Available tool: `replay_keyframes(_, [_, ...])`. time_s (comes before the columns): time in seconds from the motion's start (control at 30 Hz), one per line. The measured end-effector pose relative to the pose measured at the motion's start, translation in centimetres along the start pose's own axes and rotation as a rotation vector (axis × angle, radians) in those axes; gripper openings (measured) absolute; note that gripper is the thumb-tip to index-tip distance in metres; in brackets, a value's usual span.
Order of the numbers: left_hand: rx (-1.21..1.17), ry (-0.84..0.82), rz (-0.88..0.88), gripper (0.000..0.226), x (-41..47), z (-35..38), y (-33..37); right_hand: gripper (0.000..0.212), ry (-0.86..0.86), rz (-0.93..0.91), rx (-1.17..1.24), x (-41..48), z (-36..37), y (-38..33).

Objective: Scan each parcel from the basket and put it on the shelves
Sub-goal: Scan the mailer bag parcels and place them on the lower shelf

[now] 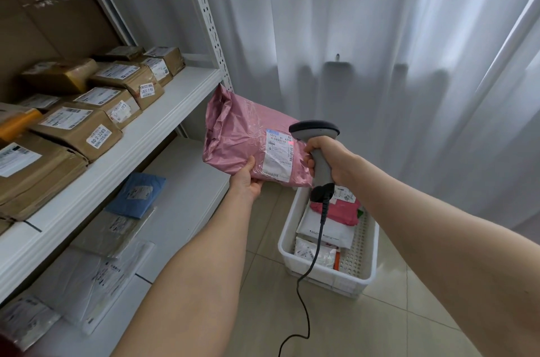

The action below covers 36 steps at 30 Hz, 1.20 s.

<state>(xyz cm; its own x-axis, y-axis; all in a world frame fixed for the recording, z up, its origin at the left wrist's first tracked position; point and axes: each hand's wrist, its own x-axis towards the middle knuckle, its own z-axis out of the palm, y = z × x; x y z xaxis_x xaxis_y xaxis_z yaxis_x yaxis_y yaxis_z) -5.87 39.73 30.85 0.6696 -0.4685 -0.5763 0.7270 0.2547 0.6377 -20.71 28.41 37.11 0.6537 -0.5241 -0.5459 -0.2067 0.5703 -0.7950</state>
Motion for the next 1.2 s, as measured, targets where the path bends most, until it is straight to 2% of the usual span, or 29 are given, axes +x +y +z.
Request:
replay_keyframes(0.1, [0.004, 0.034, 0.002, 0.042, -0.9, -1.0, 0.1, 0.008, -0.009, 0.03, 0.008, 0.7, 0.2, 0.9])
replay_keyframes(0.23, [0.017, 0.144, -0.003, 0.034, -1.6, -3.9, 0.6, 0.013, 0.091, 0.024, -0.029, 2.8, 1.1, 2.8])
replay_keyframes(0.4, [0.01, 0.282, 0.013, 0.043, -0.8, -8.9, 2.1, 0.033, 0.138, 0.044, -0.167, 5.4, 3.8, 5.4])
replay_keyframes(0.43, [0.016, 0.3, 0.019, 0.043, -0.5, -9.8, 2.5, 0.032, 0.135, 0.054, -0.169, 5.8, 4.5, 5.8])
replay_keyframes(0.53, [0.028, 0.344, 0.036, 0.038, 0.9, -12.2, 4.0, 0.013, 0.11, 0.061, -0.156, 7.5, 6.5, 6.7])
replay_keyframes(0.67, [0.096, 0.388, 0.044, 0.046, 3.7, -14.9, 6.8, 0.011, 0.097, 0.04, -0.202, 10.1, 9.0, 6.9])
replay_keyframes(0.87, [0.2, 0.329, -0.035, 0.042, 8.0, -18.2, 10.5, 0.013, -0.005, 0.125, -0.184, 13.6, 13.4, 7.4])
replay_keyframes(1.03, [0.2, 0.329, -0.107, 0.049, 11.7, -19.8, 12.4, 0.011, 0.145, 0.071, -0.246, 17.6, 16.3, 9.6])
replay_keyframes(1.2, [0.033, 0.202, -0.243, 0.053, 15.0, -18.7, 12.5, 0.015, 0.251, 0.037, -0.312, 22.2, 18.6, 11.4])
